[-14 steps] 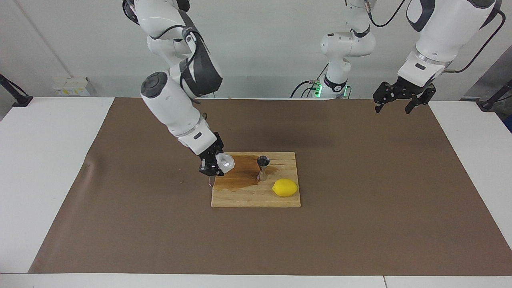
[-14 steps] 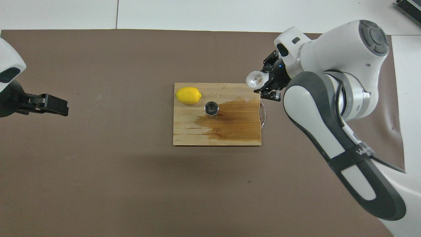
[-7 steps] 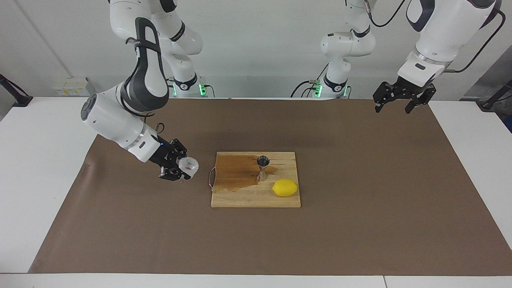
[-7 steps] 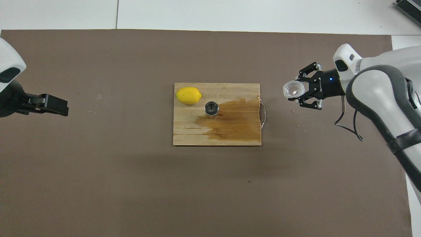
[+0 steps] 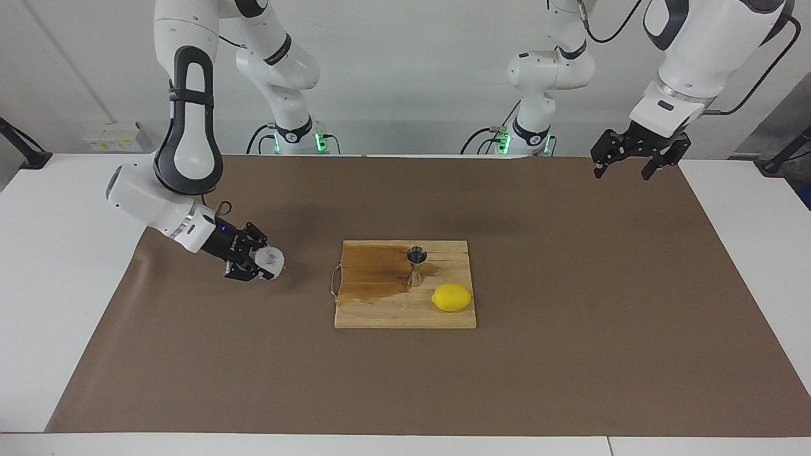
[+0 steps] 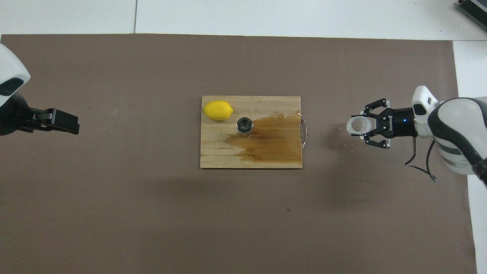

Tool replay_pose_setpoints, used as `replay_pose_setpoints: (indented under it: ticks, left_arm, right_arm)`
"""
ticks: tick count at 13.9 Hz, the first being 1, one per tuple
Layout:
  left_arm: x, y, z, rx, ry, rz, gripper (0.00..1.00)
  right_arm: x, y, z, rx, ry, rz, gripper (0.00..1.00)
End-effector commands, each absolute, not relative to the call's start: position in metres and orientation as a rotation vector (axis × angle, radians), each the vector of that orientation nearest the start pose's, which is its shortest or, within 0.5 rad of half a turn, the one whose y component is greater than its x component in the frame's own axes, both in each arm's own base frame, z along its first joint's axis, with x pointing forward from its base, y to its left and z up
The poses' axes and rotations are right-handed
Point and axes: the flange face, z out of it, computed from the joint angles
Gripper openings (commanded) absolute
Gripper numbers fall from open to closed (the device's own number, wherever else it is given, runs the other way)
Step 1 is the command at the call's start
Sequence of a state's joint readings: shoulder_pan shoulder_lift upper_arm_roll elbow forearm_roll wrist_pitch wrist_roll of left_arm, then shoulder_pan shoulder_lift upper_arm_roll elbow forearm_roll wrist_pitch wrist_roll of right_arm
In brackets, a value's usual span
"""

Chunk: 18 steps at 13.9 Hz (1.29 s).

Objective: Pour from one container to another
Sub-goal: 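Set the white cup down and open the right gripper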

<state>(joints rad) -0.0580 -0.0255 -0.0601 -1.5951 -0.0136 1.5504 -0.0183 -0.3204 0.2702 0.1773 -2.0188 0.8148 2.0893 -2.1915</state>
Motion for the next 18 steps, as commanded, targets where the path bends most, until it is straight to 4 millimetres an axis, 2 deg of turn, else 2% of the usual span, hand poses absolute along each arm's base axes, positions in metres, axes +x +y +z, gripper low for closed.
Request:
replay_pose_setpoints:
  ticks: [1,2,6,8,9,10,12,13,14,15,18]
  left_arm:
    - [0.531,-0.063,0.627,-3.161,0.158,0.019,1.0]
    - [0.531,-0.063,0.626,-3.161,0.158,0.022,1.0]
    - [0.531,-0.063,0.626,-3.161,0.158,0.022,1.0]
    - [0.531,-0.063,0.627,-3.161,0.158,0.019,1.0]
    - [0.531,-0.063,0.626,-3.161,0.158,0.022,1.0]
    - [0.531,-0.063,0.627,-3.161,0.158,0.019,1.0]
    - [0.531,-0.063,0.627,-3.161,0.158,0.019,1.0]
    - [0.531,-0.063,0.627,-3.161,0.158,0.019,1.0]
    - [0.531,-0.063,0.626,-3.161,0.158,0.022,1.0]
    - [0.531,-0.063,0.627,-3.161,0.158,0.019,1.0]
    - [0.531,-0.063,0.627,-3.161,0.158,0.019,1.0]
  right_arm:
    - [0.576,-0.05,0.274,-1.793,-1.741,-0.863,0.11]
    - [0.572,-0.047,0.265,-1.782,-1.726,-0.884,0.13]
    - [0.566,-0.052,0.259,-1.788,-1.718,-0.88,0.14]
    - [0.566,-0.053,0.255,-1.787,-1.717,-0.878,0.22]
    - [0.566,-0.053,0.252,-1.793,-1.721,-0.877,0.53]
    - [0.568,-0.053,0.253,-1.797,-1.726,-0.88,1.0]
    - [0.571,-0.053,0.26,-1.801,-1.727,-0.884,1.0]
    - [0.576,-0.049,0.274,-1.806,-1.747,-0.883,1.0]
    - [0.579,-0.047,0.299,-1.832,-1.762,-0.885,1.0]
    - [0.58,-0.037,0.319,-1.865,-1.771,-0.826,1.0]
    - [0.574,-0.024,0.381,-2.03,-1.774,-0.647,1.0]
